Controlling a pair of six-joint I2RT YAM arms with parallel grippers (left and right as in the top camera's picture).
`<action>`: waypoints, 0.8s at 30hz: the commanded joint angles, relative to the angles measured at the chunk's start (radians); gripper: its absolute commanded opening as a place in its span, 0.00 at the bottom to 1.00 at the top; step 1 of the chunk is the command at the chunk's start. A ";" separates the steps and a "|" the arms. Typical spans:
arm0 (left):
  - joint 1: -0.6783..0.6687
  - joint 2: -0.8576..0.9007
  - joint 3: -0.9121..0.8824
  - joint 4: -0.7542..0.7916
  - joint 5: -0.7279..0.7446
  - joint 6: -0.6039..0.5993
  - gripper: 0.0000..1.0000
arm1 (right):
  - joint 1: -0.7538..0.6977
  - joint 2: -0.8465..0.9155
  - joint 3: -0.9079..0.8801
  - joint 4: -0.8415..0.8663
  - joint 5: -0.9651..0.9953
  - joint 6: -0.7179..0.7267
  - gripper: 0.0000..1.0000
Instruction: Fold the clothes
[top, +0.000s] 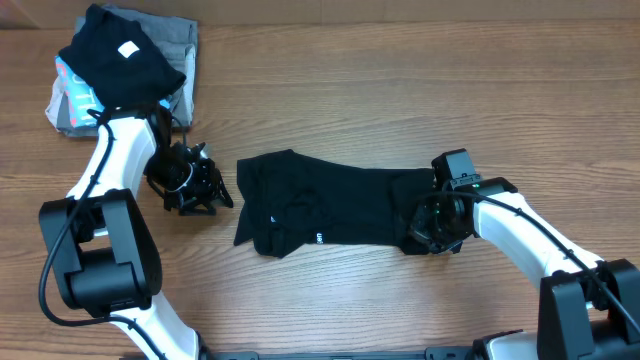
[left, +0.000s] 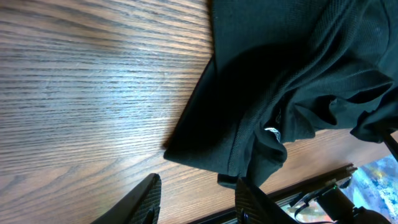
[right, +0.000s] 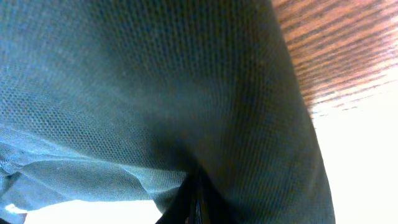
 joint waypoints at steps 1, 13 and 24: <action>-0.009 -0.012 -0.004 0.000 0.005 0.016 0.42 | -0.006 -0.039 0.086 -0.019 -0.017 0.015 0.04; -0.010 -0.012 -0.004 0.000 0.005 0.016 0.42 | -0.020 0.003 0.192 0.041 -0.013 0.014 0.14; -0.010 -0.012 -0.004 0.000 0.004 0.016 0.42 | -0.018 0.156 0.161 0.268 -0.012 0.060 0.13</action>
